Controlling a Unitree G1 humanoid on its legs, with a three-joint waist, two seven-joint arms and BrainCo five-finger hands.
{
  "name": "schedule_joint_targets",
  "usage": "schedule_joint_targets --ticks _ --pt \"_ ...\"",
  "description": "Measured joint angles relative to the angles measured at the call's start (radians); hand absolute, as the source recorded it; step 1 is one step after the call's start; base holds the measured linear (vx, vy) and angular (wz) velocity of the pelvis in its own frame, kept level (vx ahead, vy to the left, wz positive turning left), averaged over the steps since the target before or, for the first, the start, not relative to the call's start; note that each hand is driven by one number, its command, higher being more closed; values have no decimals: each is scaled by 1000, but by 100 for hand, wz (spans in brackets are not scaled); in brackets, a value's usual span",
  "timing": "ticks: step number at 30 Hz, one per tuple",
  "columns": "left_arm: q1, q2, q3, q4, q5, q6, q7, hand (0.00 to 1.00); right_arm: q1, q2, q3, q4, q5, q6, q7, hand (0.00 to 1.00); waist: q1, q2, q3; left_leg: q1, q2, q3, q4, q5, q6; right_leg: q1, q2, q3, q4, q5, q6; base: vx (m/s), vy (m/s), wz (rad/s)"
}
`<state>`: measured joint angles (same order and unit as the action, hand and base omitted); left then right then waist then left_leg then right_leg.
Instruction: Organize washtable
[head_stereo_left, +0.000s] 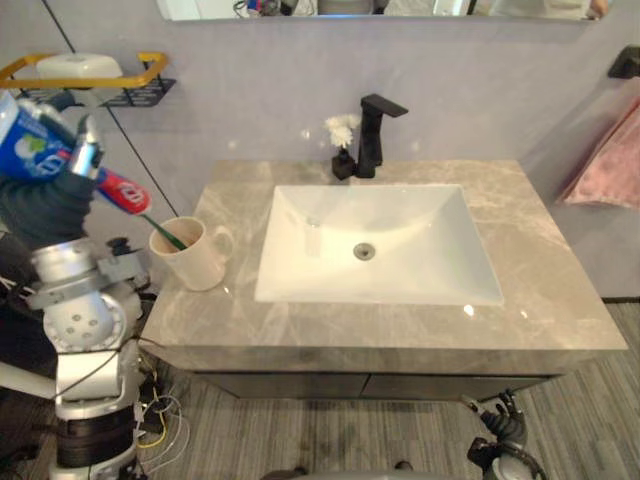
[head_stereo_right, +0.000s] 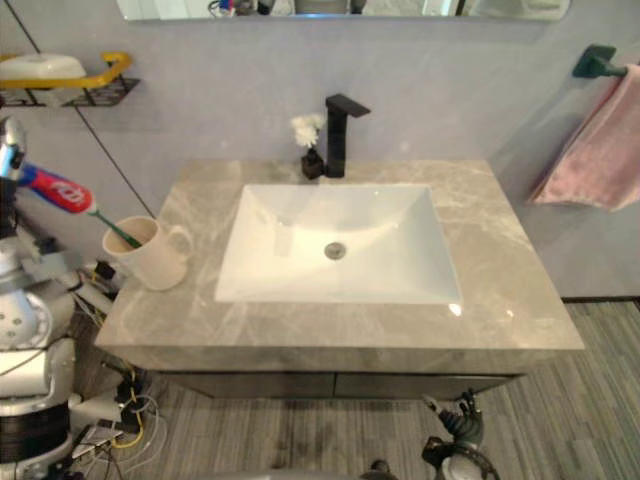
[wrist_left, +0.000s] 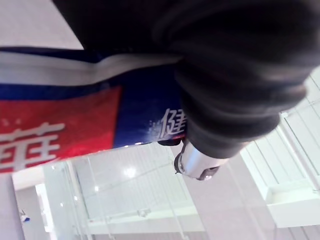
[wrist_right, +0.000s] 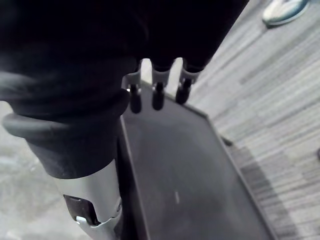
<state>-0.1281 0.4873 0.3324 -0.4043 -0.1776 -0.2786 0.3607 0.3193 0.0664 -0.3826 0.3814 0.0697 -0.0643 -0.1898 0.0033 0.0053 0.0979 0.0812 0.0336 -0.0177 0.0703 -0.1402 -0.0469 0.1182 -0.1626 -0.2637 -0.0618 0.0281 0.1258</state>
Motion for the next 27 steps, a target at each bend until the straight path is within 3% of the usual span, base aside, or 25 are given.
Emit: schedule_joint_targets --ticks 10,27 --pt "56 -4 36 102 21 54 51 100 23 -12 80 28 -2 -7 18 0 11 -8 -5 -18 0 -35 -2 6 0 1 2 -38 0 -6 -10 -6 -17 11" --pt "47 -37 32 104 36 76 82 100 42 -14 128 36 -2 -8 18 0 7 -35 -25 -37 2 -32 -3 15 -4 -22 4 -37 0 -6 -10 -14 -5 -1"
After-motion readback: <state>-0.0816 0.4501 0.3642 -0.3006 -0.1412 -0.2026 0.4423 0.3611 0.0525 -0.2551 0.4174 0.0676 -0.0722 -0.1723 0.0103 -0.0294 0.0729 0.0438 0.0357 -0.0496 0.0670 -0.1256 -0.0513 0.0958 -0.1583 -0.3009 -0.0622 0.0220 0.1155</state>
